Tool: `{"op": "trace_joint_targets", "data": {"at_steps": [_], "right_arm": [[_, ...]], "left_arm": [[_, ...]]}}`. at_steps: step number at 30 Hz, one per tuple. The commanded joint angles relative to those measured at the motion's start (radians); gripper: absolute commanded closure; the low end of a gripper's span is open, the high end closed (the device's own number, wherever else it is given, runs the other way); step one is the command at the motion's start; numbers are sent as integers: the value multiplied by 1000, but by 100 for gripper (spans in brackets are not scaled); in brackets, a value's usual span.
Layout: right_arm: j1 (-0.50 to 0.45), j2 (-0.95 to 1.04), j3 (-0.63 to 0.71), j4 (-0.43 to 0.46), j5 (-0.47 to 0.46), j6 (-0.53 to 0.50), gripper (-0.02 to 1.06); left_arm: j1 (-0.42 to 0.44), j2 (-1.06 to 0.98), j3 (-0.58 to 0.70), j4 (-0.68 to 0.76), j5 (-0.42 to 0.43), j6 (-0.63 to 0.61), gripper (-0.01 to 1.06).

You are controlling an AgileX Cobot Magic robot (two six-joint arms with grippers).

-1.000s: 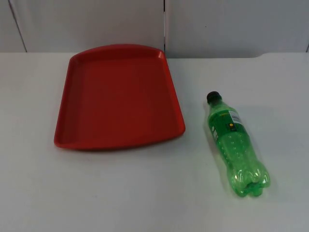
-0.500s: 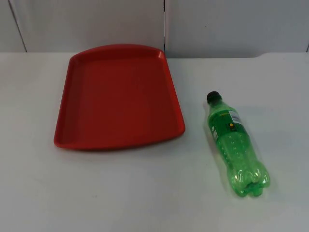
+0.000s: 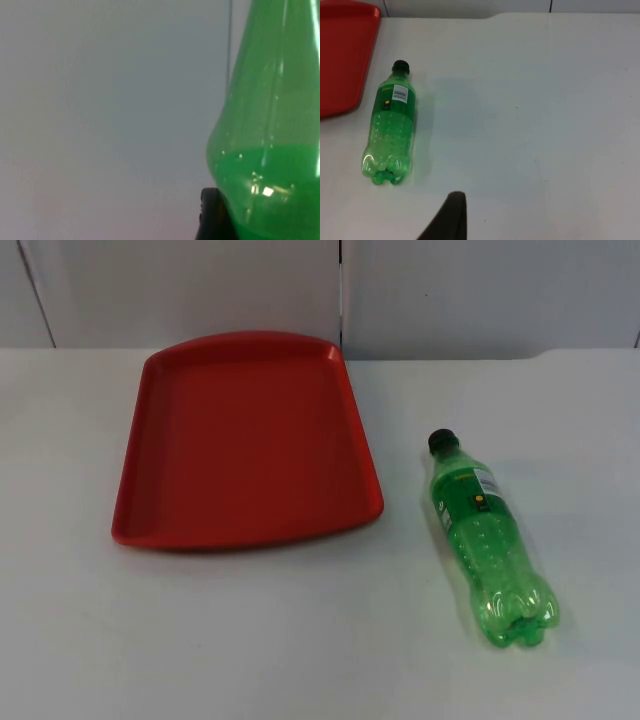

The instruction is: Place the bottle upright on the tray.

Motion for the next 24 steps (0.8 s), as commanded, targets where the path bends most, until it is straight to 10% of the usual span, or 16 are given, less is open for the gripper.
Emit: {"op": "trace_joint_targets", "data": {"at_steps": [1,24], "right_arm": [[-7,-3,3,4,-7,-1,0],[-7,-3,3,4,-7,-1,0]], "left_arm": [[-4,-2,-13,-14,51,-11,105],[-4,34,-13,-14,46,-121,105]]}}
